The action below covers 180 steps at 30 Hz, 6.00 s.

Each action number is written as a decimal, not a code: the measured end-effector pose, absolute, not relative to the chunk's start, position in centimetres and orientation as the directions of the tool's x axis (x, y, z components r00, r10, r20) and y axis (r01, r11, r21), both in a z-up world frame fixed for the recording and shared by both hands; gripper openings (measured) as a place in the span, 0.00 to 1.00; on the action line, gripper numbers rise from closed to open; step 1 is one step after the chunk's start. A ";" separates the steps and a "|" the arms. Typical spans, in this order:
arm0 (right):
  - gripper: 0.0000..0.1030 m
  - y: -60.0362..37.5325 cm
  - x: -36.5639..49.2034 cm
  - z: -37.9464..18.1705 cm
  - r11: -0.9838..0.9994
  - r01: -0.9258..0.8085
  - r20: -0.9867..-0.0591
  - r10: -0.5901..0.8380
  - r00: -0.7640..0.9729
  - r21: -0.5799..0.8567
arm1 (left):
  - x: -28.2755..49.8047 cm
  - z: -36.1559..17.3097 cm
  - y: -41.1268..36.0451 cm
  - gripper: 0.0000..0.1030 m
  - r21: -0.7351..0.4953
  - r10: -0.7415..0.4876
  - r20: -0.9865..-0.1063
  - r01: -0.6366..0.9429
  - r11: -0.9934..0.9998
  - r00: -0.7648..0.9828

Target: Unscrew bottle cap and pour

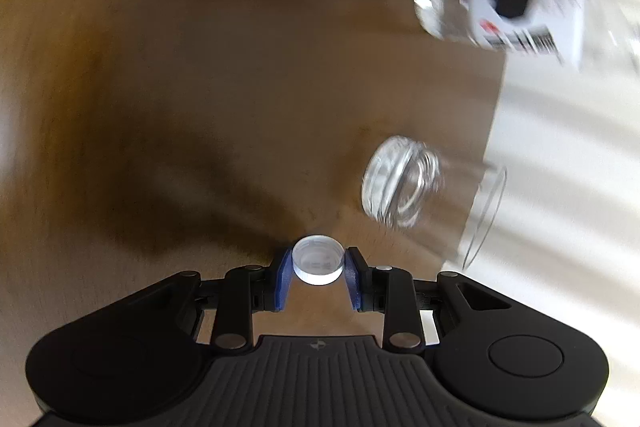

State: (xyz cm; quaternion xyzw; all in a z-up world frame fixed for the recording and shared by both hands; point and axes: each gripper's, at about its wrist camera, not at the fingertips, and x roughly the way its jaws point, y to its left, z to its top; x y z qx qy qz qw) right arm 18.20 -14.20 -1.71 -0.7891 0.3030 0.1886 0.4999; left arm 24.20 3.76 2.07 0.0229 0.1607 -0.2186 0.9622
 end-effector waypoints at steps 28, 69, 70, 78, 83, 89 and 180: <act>0.39 -21.0 23.0 5.9 0.761 -0.493 -0.704 0.069 0.707 -0.421 | 23.7 2.3 3.6 1.00 -0.031 -0.405 -0.320 0.418 0.908 0.856; 0.30 -15.6 17.0 1.5 -0.136 -0.596 -0.549 -0.274 0.790 -0.791 | 23.6 2.5 3.7 1.00 -0.025 -0.405 -0.311 0.418 0.908 0.860; 0.30 -15.4 16.8 1.0 -0.194 -0.614 -0.553 -0.290 0.781 -0.765 | 23.5 2.5 3.7 1.00 -0.026 -0.405 -0.311 0.419 0.908 0.860; 0.30 -14.2 15.3 -2.1 -0.490 -0.679 -0.559 -0.391 0.731 -0.547 | 23.5 2.5 4.0 1.00 -0.034 -0.406 -0.307 0.416 0.909 0.861; 0.31 -13.8 14.5 -3.7 -0.614 -0.664 -0.510 -0.443 0.738 -0.427 | 23.4 2.5 4.1 1.00 -0.036 -0.407 -0.307 0.417 0.908 0.860; 0.31 -13.2 13.7 -4.7 -0.696 -0.631 -0.474 -0.452 0.756 -0.342 | 23.2 2.6 4.2 1.00 -0.038 -0.410 -0.302 0.418 0.907 0.861; 0.31 -14.2 32.4 20.7 0.626 -0.780 -0.524 0.659 0.539 -0.015 | 26.4 2.9 0.8 1.00 0.041 -0.394 -0.278 0.420 0.906 0.876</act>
